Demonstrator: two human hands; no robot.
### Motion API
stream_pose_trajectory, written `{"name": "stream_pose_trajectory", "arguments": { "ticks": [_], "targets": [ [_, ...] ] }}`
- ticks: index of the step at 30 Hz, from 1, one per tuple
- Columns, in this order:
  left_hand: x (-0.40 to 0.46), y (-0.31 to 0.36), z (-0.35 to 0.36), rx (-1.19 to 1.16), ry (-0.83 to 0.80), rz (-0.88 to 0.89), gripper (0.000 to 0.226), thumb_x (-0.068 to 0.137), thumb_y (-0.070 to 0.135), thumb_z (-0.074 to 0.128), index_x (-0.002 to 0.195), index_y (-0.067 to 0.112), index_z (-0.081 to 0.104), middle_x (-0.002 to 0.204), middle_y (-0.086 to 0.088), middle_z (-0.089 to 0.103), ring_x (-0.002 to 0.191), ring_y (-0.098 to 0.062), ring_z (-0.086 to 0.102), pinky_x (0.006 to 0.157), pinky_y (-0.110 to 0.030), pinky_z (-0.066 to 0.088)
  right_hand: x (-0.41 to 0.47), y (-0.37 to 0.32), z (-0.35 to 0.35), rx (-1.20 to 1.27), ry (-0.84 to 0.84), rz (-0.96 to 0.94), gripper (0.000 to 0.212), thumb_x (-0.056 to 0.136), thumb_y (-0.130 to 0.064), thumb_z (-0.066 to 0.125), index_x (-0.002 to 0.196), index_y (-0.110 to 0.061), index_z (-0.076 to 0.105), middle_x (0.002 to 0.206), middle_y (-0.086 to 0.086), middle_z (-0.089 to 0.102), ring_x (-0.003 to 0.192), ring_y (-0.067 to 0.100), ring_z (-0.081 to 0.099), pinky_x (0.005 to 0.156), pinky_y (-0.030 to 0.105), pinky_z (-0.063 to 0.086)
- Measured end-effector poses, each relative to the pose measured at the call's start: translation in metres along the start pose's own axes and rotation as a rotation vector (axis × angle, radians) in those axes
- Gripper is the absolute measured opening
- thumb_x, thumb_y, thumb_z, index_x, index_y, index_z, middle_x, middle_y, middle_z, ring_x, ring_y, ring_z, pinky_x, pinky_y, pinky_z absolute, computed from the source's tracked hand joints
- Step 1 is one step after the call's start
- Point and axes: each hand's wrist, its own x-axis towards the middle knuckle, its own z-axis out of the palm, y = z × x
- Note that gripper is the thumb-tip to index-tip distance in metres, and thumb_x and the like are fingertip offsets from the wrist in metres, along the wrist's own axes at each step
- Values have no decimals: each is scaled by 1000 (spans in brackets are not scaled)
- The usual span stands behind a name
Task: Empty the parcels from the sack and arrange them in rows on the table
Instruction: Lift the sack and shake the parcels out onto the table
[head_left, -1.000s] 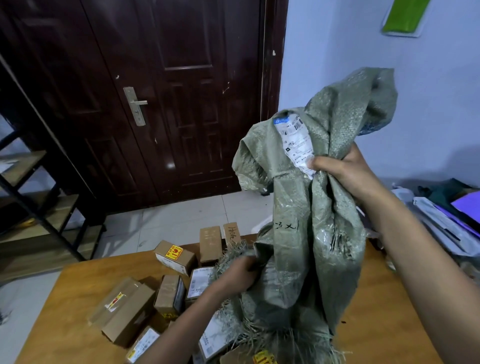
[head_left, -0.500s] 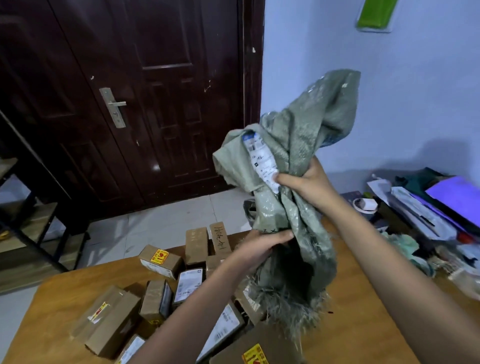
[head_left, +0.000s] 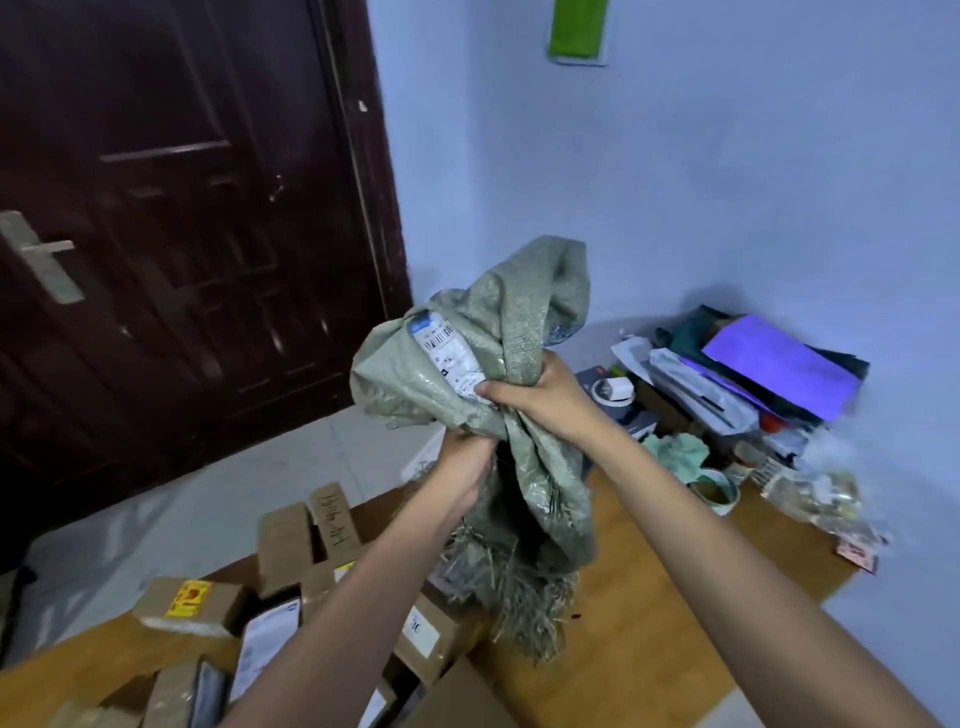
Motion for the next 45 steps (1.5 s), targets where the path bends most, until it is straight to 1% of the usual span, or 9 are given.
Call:
{"name": "stream_pose_trajectory", "arguments": {
  "ticks": [5,9,18,21,24,28,33,37,45],
  "targets": [
    [25,-16,55,75,-45,-76,31,92,17,60,120,5,58,106,-11,70,91,-21,67,74,-29,54,-1,19,-57,-175,137,20,43,65,-46,81,101,-25,72,104,-2,74,96,11,69,91,39,54],
    [36,-19,113,-93,-137,-109,29,95,17,54,123,7,55,112,-14,67,98,-24,65,89,-38,52,6,20,-102,-272,158,37,51,65,-48,79,105,-20,69,106,-3,73,98,13,67,90,38,54],
    [73,-84,145,-224,-185,-378,46,103,30,38,140,3,42,142,-19,47,132,-32,43,114,-44,32,57,58,-129,-562,-104,206,64,64,-62,78,115,-26,65,116,0,68,104,22,63,89,32,51],
    [79,-118,121,-42,-144,-491,47,105,24,29,145,2,34,129,-12,53,113,-29,55,99,-42,45,57,99,-122,-663,-166,297,71,63,-77,67,115,-28,65,121,2,66,110,25,61,92,38,51],
    [91,-146,95,-15,-111,-552,45,103,26,31,140,3,43,118,-10,60,87,-22,59,77,-38,50,42,143,-121,-665,-204,400,96,60,-86,59,137,-28,47,142,5,50,128,28,49,101,44,45],
    [90,-168,94,-150,-102,-632,34,99,28,41,115,5,61,93,-14,71,93,-31,61,77,-43,49,-6,196,-122,-647,-226,436,124,51,-88,63,151,-37,11,160,2,16,148,28,14,117,56,18],
    [96,-178,110,-249,-127,-754,35,99,29,44,113,3,61,111,-20,65,104,-36,57,89,-47,45,-67,247,-115,-683,-14,513,152,34,-96,59,148,-36,-23,163,-1,-4,150,24,0,118,57,9],
    [100,-184,121,-195,-210,-708,29,99,11,43,122,1,57,122,-15,61,99,-24,58,93,-38,43,-60,266,-96,-507,198,518,134,55,-64,76,153,-24,-6,124,6,62,104,26,64,83,37,53],
    [121,-182,58,342,-513,-621,33,84,8,68,117,9,59,112,-9,68,104,-22,65,92,-35,52,-5,255,-155,-1003,84,351,73,68,-39,71,131,-22,39,92,9,66,85,33,65,64,35,49]
  ]
}}
